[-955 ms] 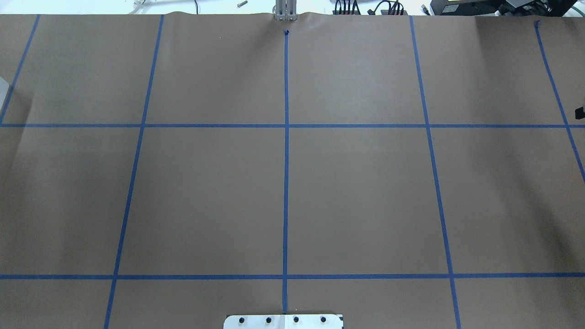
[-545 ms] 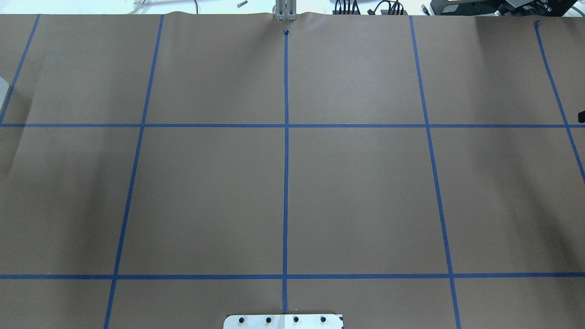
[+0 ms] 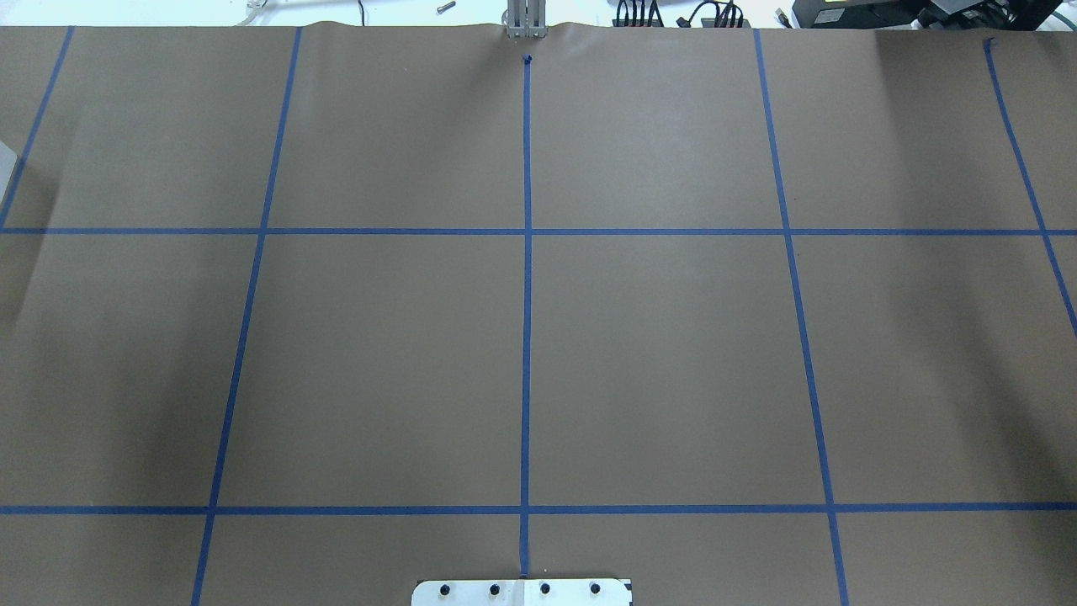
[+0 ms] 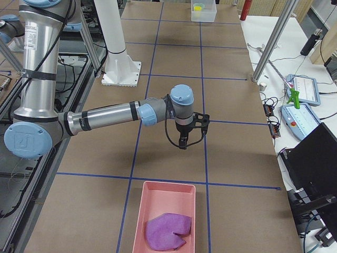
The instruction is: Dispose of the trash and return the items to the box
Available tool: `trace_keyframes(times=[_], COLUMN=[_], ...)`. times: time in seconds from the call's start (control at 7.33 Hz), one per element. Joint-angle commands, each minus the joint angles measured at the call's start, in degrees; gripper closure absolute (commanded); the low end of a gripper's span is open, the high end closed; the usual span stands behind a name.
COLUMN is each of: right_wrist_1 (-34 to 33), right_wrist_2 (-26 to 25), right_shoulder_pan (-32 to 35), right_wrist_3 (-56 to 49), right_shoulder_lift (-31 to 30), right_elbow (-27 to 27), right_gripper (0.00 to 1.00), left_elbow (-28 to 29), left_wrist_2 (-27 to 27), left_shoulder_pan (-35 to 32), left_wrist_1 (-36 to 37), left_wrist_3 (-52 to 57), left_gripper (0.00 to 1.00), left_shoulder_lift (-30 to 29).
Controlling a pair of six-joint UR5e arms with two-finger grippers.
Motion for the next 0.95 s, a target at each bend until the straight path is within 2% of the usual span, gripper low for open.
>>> trace_keyframes(times=[0.0,0.27,0.55,0.68,0.82], right_wrist_1=[0.0,-0.1,0.1,0.3,1.4], right_wrist_2=[0.1,1.0,2.9,3.9,4.2], right_shoulder_pan=[0.5,4.8,8.2,8.5,8.5], right_wrist_3=[-5.7,-14.7,-15.7,-15.4,-16.7], right_shoulder_lift=[-3.2,-3.9,-6.5,-6.4,-6.0], right_elbow=[-0.5,-4.0,-4.6,-5.0,-6.3], right_gripper=[0.00,0.00,0.00,0.00,0.00], left_elbow=[-2.7,-3.9,-13.0,-12.2,-9.2], left_wrist_2=[-6.8,-6.9,-6.7,-6.7,-6.8], left_shoulder_pan=[0.5,0.7,0.6,0.4,0.3], left_wrist_1=[-0.1,0.9,18.0,19.9,18.4], left_wrist_3=[1.3,1.3,2.9,7.2,7.9], left_gripper=[0.01,0.01,0.01,0.01,0.01], left_shoulder_lift=[2.1,2.0,2.2,2.9,4.3])
